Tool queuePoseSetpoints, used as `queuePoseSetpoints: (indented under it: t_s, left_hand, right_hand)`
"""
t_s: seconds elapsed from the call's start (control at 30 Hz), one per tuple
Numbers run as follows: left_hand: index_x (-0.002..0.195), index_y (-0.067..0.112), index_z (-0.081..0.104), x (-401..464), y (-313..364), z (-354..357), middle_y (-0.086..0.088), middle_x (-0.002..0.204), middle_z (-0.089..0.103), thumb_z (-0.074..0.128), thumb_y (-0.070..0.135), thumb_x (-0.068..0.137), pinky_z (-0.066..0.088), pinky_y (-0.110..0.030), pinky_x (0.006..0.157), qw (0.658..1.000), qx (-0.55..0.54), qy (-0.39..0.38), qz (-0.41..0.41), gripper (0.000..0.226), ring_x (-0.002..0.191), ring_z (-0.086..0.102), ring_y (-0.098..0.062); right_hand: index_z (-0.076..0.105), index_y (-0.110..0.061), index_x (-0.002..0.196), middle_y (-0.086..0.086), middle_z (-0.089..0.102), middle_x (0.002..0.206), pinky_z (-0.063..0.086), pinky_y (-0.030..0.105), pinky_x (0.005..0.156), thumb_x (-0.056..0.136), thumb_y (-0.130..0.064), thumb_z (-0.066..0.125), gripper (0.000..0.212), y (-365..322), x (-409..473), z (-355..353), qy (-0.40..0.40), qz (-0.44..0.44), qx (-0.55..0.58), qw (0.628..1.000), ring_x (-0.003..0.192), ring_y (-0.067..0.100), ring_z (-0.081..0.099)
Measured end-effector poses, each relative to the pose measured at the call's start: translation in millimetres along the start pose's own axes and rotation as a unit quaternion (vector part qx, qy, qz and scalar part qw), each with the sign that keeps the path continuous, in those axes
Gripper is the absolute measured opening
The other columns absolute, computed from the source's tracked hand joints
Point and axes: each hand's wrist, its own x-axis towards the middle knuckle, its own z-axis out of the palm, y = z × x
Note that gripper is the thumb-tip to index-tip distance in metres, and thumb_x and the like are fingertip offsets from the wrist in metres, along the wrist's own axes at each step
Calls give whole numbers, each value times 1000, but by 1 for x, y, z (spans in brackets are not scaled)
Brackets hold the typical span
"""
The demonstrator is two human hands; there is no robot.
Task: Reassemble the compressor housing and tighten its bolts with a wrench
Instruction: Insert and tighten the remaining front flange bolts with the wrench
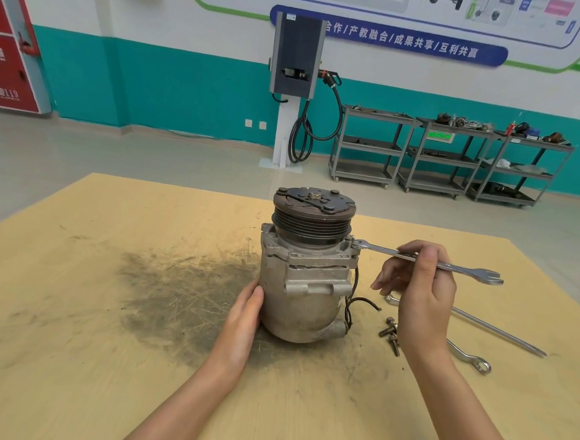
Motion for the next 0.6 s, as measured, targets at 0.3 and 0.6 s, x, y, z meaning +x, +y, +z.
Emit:
queuePoseSetpoints:
  t_s: [0.3,0.6]
  left_hand:
    - [146,20,50,0,1,2,6,145,58,62,67,73,30,-44,122,1000,-3,4,3,88,139,48,-12]
    - [147,21,50,0,2,1,6,146,56,60,68,74,29,-45,122,1000,4,3,4,87,139,47,-12]
  right_hand:
    - [54,-15,88,0,58,55,44,23,46,106,-39,26,41,5,13,-5,4,132,71,989,48,17,58]
    - [53,-18,88,3,57,55,44,23,45,103,-38,31,33,-3,-3,2,-5,27,25,999,47,20,57]
